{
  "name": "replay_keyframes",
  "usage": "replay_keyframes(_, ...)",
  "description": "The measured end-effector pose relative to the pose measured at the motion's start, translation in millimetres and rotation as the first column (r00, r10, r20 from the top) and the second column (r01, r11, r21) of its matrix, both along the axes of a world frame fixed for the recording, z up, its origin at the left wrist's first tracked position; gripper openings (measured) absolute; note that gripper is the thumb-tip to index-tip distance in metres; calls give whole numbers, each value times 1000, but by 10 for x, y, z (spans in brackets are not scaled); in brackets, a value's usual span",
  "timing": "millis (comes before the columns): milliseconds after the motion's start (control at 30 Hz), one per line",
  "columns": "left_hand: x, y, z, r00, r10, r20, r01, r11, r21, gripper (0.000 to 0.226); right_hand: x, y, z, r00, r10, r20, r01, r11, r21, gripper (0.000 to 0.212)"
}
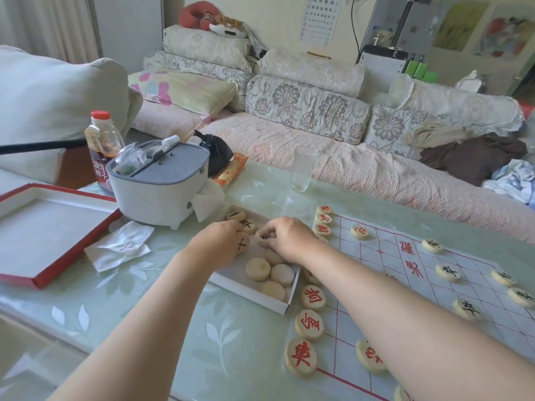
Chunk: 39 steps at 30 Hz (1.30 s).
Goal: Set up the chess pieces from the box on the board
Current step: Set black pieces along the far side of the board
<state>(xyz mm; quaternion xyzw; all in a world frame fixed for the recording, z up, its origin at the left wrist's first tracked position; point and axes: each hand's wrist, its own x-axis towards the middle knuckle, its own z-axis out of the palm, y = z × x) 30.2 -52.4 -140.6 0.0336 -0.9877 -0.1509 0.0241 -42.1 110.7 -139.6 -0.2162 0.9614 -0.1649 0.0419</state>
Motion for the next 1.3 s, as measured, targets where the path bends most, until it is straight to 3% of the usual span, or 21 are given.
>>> replay_keyframes(167,-9,-82,-58,997,82,-7,-81,993,90,43,25,-18,-18,999,-33,17,34,999,-30,22)
replay_keyframes(533,-64,-5,-116,990,80,116,-77,997,-29,39,101,-60,-2,998,-62,-19,61,997,-37,14)
replay_keyframes(800,-65,212,21,998,45,-35,-45,999,4,43,200,121,102,996,-41,-77,26,983,-183,40)
replay_keyframes(1000,-42,773,174,993,-8,-116,25,989,144,30,342,746,276,987,-127,-102,102,970,-219,43)
replay_keyframes(1300,-47,2067,324,964,-214,-155,254,913,318,46,449,2232,306,938,-336,-88,312,926,-212,41)
